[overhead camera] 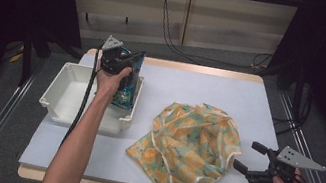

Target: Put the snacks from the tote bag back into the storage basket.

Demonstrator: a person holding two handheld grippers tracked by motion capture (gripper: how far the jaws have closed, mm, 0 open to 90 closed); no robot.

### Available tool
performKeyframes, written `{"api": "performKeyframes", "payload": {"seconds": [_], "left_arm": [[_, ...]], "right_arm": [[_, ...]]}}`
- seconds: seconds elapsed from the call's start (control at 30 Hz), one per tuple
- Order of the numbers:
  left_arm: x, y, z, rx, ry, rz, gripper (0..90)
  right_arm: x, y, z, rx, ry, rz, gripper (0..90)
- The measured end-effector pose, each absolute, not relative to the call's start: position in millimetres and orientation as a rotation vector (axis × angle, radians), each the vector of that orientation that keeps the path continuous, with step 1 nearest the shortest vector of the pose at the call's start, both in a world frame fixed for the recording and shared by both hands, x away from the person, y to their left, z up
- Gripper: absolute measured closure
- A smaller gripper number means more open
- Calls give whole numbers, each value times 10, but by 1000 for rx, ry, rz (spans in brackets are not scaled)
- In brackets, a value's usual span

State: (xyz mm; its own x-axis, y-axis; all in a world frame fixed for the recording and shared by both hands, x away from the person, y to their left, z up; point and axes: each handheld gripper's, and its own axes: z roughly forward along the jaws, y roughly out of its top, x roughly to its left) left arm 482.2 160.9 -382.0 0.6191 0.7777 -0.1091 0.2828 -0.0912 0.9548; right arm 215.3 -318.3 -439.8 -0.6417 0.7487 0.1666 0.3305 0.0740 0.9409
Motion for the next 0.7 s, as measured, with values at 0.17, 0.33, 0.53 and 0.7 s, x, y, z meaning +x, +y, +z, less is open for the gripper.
{"api": "performKeyframes", "payload": {"seconds": [0.17, 0.33, 0.53, 0.7], "left_arm": [[4792, 1564, -3821, 1689, 868, 498, 773], [4756, 1633, -3779, 1683, 875, 479, 630], [4583, 1808, -3668, 1671, 868, 472, 495], [4359, 2059, -3652, 1685, 832, 426, 492]], "right_arm": [[2161, -3188, -4407, 1073, 2001, 1587, 0], [2161, -3177, -4403, 1067, 2005, 1583, 0], [2124, -3163, -4378, 1056, 2007, 1574, 0], [2092, -3131, -4351, 1053, 2005, 1566, 0]]}}
